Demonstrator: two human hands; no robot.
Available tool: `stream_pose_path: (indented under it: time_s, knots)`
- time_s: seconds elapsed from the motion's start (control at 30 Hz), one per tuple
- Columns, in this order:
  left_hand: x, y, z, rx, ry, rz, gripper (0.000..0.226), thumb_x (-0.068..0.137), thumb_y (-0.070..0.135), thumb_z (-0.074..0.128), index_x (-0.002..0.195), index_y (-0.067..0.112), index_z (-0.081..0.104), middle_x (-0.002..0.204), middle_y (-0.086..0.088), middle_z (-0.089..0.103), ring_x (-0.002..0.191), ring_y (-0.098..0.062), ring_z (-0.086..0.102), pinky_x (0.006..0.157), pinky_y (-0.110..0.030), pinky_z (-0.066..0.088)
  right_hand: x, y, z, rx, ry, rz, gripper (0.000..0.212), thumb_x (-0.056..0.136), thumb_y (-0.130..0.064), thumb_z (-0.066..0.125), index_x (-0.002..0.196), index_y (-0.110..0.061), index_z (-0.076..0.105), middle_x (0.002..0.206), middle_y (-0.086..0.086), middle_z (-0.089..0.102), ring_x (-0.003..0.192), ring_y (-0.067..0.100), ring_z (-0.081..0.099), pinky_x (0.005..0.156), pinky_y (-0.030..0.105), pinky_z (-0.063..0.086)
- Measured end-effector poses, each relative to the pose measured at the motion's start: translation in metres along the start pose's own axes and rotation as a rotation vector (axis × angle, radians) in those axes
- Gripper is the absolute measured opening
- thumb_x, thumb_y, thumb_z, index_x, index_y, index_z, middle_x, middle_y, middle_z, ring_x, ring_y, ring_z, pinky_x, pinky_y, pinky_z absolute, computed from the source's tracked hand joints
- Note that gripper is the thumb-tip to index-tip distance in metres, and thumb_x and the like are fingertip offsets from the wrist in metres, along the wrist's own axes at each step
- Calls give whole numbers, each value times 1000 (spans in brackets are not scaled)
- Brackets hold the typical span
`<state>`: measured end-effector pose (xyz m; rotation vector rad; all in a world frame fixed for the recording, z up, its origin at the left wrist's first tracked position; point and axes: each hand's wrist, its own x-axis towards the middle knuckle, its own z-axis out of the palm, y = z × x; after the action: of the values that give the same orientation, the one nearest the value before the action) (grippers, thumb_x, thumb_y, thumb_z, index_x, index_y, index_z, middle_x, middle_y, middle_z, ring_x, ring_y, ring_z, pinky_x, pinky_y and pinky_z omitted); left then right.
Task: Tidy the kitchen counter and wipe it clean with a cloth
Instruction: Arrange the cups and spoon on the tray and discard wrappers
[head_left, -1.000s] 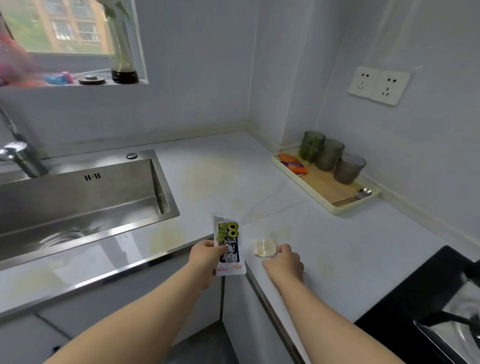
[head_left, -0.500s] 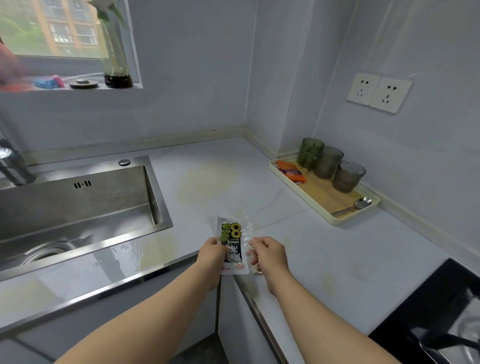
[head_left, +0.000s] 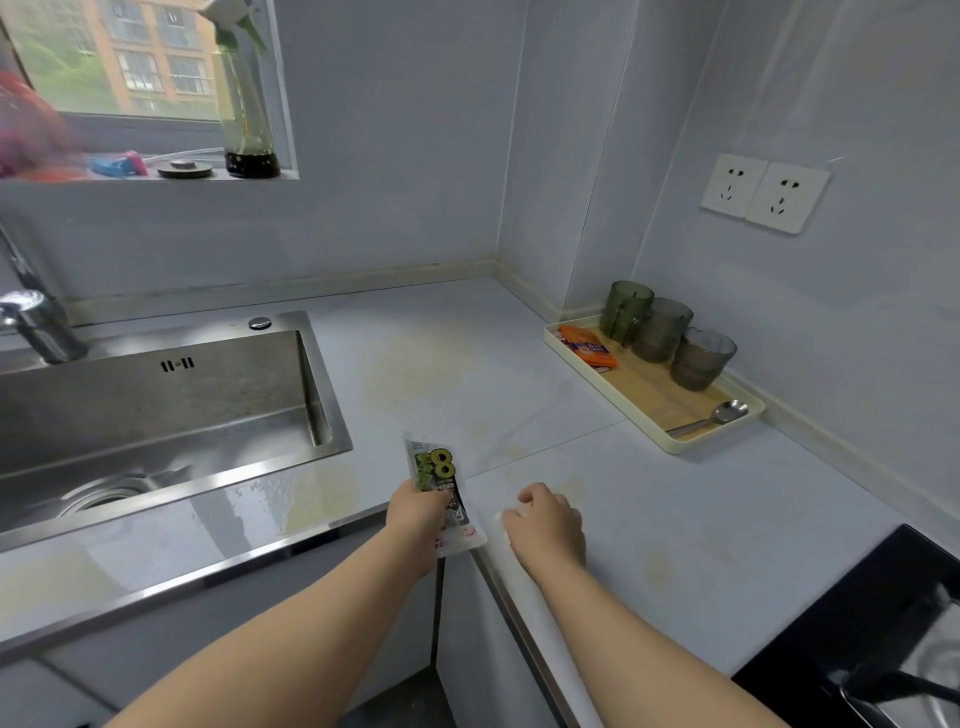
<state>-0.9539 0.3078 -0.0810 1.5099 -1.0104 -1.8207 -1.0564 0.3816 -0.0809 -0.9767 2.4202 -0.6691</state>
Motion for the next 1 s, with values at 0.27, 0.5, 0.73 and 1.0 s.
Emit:
stream_pose_path:
  time_s: [0.27,0.5,0.73,1.0]
  knots:
    - [3,-8,-14,132,-19,-98,14,93,0,46,102,9,53,104,-19,64,89,-35,64,81,-44,53,-2,16,11,-386,-8,-71,38,92,-35,49,127,-23,48,133,-1,48,122,24,39,97,31,32]
    - [5,-7,-22,141,-40,-148,15,93,-1,44,104,8,50,91,-16,62,75,-29,60,65,-37,52,2,18,12,-409,50,-130,28,96,-16,38,111,-24,60,119,0,56,114,21,45,90,27,34]
    - [3,0,-27,126,-32,-174,18,93,6,46,110,9,47,97,-17,60,73,-27,60,55,-35,49,-5,-9,4,-126,154,-183,24,98,-24,41,111,-20,62,114,3,55,102,23,55,69,24,37]
    - [-9,17,-53,-89,-45,-122,15,96,16,43,95,10,57,80,-9,61,61,-23,62,49,-27,53,-16,-47,17,31,-40,-369,19,89,-17,48,99,-21,65,92,-2,64,88,21,57,69,26,41]
